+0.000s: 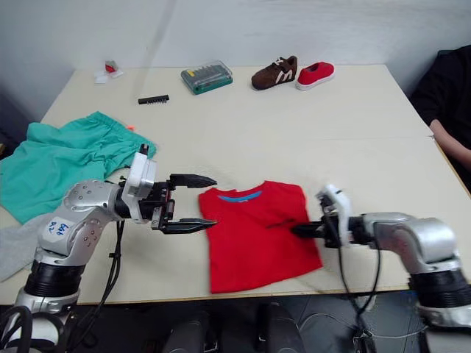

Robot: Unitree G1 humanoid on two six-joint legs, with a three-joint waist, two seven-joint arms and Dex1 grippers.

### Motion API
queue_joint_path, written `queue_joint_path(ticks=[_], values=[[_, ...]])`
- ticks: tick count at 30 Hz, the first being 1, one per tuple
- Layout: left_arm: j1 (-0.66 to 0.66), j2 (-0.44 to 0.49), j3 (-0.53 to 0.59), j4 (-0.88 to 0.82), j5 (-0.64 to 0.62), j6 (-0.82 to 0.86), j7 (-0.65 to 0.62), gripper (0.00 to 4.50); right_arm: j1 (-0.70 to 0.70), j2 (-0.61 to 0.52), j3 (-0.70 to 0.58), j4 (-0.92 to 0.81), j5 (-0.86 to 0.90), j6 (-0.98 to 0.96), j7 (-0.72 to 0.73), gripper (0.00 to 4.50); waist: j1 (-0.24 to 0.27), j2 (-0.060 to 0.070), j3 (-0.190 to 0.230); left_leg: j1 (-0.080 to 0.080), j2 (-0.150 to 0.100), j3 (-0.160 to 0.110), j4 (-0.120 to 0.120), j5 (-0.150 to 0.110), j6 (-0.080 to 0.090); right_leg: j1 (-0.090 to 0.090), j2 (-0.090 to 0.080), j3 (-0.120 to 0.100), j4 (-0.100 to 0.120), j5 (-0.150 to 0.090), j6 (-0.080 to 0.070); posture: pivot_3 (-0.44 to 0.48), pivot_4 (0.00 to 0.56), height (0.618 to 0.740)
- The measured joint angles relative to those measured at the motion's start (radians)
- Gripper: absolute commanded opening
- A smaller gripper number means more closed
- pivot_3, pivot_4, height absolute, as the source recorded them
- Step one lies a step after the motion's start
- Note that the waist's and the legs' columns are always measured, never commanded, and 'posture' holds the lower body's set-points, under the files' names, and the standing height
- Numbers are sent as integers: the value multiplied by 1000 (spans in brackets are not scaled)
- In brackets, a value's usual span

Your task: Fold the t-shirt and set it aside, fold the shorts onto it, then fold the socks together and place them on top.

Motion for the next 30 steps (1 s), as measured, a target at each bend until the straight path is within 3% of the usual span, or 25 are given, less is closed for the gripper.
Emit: queue_joint_path(ticks=[4, 8, 15, 20, 25, 30], values=[[0, -11, -4, 1, 0, -4, -2, 4500, 45, -193, -70, 142, -66, -108, 111, 16, -2, 0, 0, 0, 0, 1, 0, 0, 0, 1, 1, 0, -1, 0, 0, 0, 150, 740], [6, -27, -17, 7, 10, -37, -6, 4500, 62, -373, -29, 587, -281, -392, 205, 16, 3, 1, 1, 1, 0, 2, 1, 0, 1, 1, 1, 1, -2, 1, 1, 0, 150, 740], [7, -32, -20, 32, 19, -66, -4, 4500, -117, -349, 55, 1031, -506, -684, 189, 16, -33, 4, 2, 4, 1, 4, 1, 3, -4, 1, 4, 4, 1, 1, 1, 0, 150, 740], [6, -33, -22, 33, 20, -69, 2, 4500, -215, -296, 61, 1158, -578, -776, 145, 16, -38, 4, 2, 5, 3, 4, 0, 6, -8, 1, 9, 7, 1, 1, 0, 0, 150, 740], [6, -31, -21, 33, 20, -68, 5, 4500, -245, -267, 40, 1221, -598, -813, 95, 1395, -30, 5, 2, 5, 4, 4, 0, 6, -8, 0, 9, 9, 1, 1, 0, 0, 150, 740], [3, -30, -22, 37, 21, -69, 6, 4500, -226, -275, 22, 1236, -608, -847, 88, 3110, -28, 5, 1, 5, 4, 4, 0, 6, -8, 1, 9, 9, 1, 1, 0, 0, 150, 740]])
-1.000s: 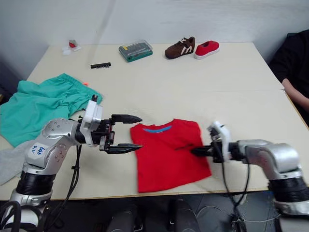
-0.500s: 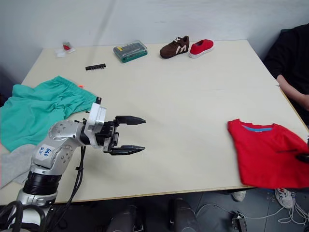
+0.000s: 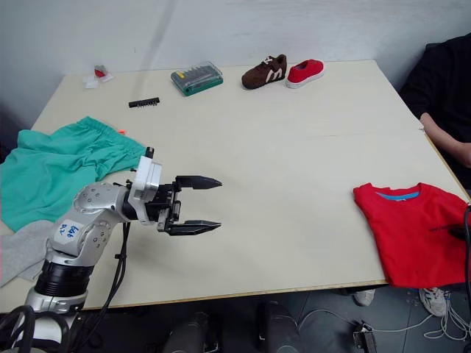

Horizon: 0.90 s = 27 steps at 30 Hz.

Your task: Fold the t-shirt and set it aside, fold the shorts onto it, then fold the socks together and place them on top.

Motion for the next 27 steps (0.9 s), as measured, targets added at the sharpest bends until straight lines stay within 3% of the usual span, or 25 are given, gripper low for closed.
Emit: queue_joint_path(ticks=[4, 8, 11, 14, 17, 21, 24, 27], values=[[0, 0, 0, 1, 2, -1, 3, 4500, 1, -52, -57, 34, -1, -35, -53, 4469, 1, 4, 0, 0, -1, 0, 0, 0, 0, 0, 0, 1, 0, 0, 0, 0, 150, 740], [-2, 0, 0, 13, 7, -2, 15, 4500, -60, -128, -163, 41, 38, -57, -107, 4469, -6, 5, 0, 1, 0, 0, 0, 0, -1, 0, 1, 1, 0, 0, 0, 0, 150, 740], [-4, 0, 3, 37, 17, -3, 32, 4500, -45, -129, -275, -54, 117, -83, -61, 4469, -12, 5, 0, 1, 1, 1, 0, 0, -2, 0, 2, 2, 0, 0, 0, 0, 150, 740], [-8, -1, 14, 40, 24, -1, 59, 4500, 119, -33, -432, -440, 293, 34, 42, 4469, -14, 4, 0, 1, 2, -2, -1, 0, -2, 0, 3, 2, 0, 0, 0, 0, 150, 740], [-10, 3, 24, 37, 24, 53, 108, 4500, 280, 108, -477, -896, 454, 208, 30, 4469, -1, 4, 0, 1, 2, -4, -2, 0, -2, 0, 3, 1, 1, 0, 0, 0, 150, 740], [20, 17, 43, -1, 26, 119, 183, 4500, 310, 274, -433, -1345, 673, 406, -106, 4469, 3, 3, 1, 0, 1, -5, -2, 0, -1, -1, 2, 1, 1, 0, 0, 0, 150, 740], [90, 34, 79, -68, 28, 147, 248, 4500, 298, 370, -322, -1561, 746, 455, -190, 4469, 3, 1, 1, -1, 1, -5, -2, -1, -1, 0, 2, 1, 0, 0, 0, 0, 150, 740], [268, 70, 152, -163, 45, 159, 314, 4500, 311, 461, -168, -1684, 763, 467, -226, 4469, -6, 0, 1, -1, 1, -4, -3, -2, 0, -1, 2, 2, -1, 0, 0, 0, 150, 740]])
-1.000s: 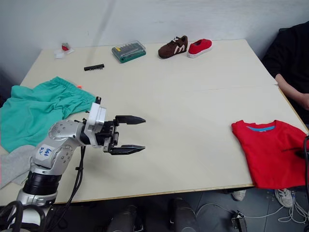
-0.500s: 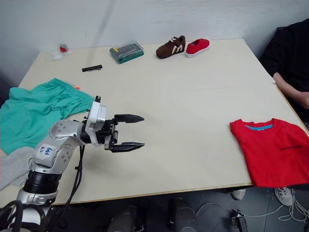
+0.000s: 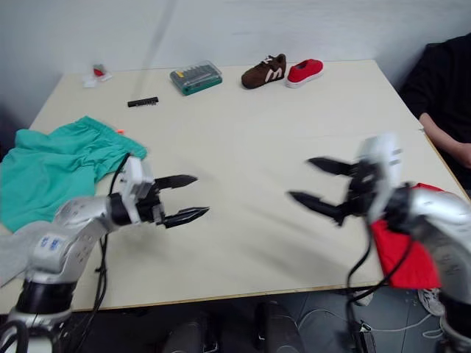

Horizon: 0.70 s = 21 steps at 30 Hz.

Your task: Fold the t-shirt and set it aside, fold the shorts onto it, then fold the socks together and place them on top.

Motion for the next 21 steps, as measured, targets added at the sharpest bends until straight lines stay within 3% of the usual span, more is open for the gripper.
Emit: queue_joint_path(ticks=[3, 8, 13, 21], values=[[136, 13, 93, -53, 14, 31, 80, 4500, 21, 9, 79, -21, -40, -18, 7, 4469, 9, -2, 1, 0, 0, -1, 2, -1, 1, 0, 0, -1, 0, 0, -1, 0, 150, 740], [147, 28, 136, -70, 83, 37, 195, 4500, -4, 51, 116, -2, -72, -48, 0, 4469, 32, -3, 1, 0, -1, -1, 3, -5, 10, 2, -2, -2, -1, 3, -3, 0, 150, 740], [-56, 49, 59, 163, 269, -8, 321, 4500, -3, 65, 159, 10, -100, -62, -1, 4469, 37, -3, 1, -1, -1, -1, 1, -5, 10, 0, -2, -2, -1, 3, -3, 0, 150, 740], [-525, 41, -135, 818, 537, -201, 436, 4500, 33, 95, 175, -4, -122, -86, -38, 4469, 32, -5, 0, -4, -1, 1, 3, -4, 6, -1, -3, -7, -2, 3, -3, 0, 150, 740]])
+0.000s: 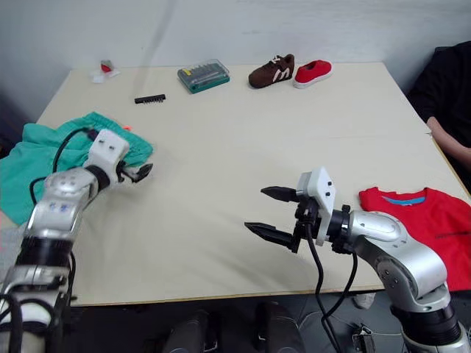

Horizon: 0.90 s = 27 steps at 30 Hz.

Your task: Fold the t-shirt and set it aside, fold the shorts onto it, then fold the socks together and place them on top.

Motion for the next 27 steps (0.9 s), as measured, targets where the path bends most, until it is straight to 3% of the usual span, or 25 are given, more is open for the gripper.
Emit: queue_joint_path(ticks=[4, 7, 12, 19, 23, 27], values=[[-134, -21, -55, 264, 81, -103, 22, 4500, 48, 1, -13, -24, -1, -3, -32, 4469, -1, -1, 1, 0, 0, 1, 0, 0, 0, -1, 0, 0, 0, 0, 0, 0, 150, 740], [-195, -38, -75, 393, 106, -162, 22, 3929, 74, 1, -48, -33, -1, -6, -53, 4500, 1, -2, 1, 0, 0, 1, 1, 0, -1, 0, 0, 0, 0, 0, 0, 0, 150, 740], [-255, -52, -84, 525, 127, -216, 23, 2275, 110, 1, -78, -65, -1, -13, -75, 4500, -1, -3, 1, 0, 0, 0, 2, 1, -1, 0, 0, 0, 2, 0, 0, 0, 150, 740], [-255, -63, -72, 541, 120, -227, -17, 40, 159, -13, -108, -98, 1, -13, -99, 4500, -1, -3, 1, 0, 0, 0, 2, 1, -1, 0, 0, 0, 2, 0, 0, 0, 150, 740], [-230, -71, -37, 465, 64, -273, -135, 40, 177, -25, -128, -107, 4, -5, -117, 4500, 1, -3, 1, 0, 0, 0, 3, 1, -2, 0, 0, 0, 3, 0, 0, 0, 150, 740], [-217, -166, -51, 309, -8, -341, -325, 40, 181, -56, -128, -120, 5, 7, -116, 4500, 23, -4, 1, -1, 0, 0, 7, 1, 0, 1, -1, -1, 3, 0, 0, 0, 150, 740]])
